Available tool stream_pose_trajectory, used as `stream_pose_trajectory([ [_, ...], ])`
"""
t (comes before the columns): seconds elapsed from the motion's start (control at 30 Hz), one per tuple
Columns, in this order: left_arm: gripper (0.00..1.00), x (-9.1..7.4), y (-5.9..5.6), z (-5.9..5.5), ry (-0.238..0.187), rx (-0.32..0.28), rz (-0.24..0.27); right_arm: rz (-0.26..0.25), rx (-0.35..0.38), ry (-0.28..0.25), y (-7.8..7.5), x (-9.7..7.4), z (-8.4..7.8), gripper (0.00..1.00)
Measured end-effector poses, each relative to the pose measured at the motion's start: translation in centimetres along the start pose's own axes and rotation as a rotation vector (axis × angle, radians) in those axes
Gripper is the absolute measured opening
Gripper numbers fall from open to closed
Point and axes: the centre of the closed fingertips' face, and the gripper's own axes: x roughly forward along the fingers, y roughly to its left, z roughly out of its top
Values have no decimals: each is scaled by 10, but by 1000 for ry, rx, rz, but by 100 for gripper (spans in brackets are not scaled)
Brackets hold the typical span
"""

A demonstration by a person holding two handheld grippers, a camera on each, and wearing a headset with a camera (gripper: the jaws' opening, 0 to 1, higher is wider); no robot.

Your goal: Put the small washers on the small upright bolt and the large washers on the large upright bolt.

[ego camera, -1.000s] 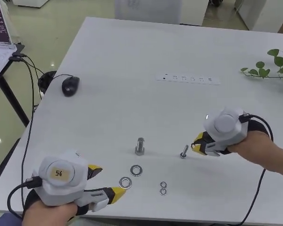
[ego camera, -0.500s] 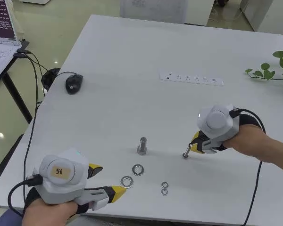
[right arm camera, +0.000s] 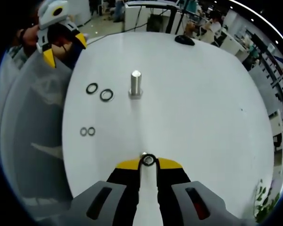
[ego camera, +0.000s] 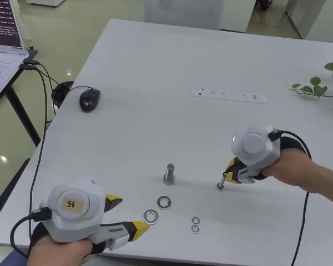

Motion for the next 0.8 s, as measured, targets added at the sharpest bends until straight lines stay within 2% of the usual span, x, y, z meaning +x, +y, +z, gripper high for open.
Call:
stream_pose_trajectory([
  [0.53,51,0,0,1,4,3,0,18,5,21,3,9,-2,14],
  [0.8,51,0,1,-1,4,-2,2,30,27,35,4,22,-10,14],
])
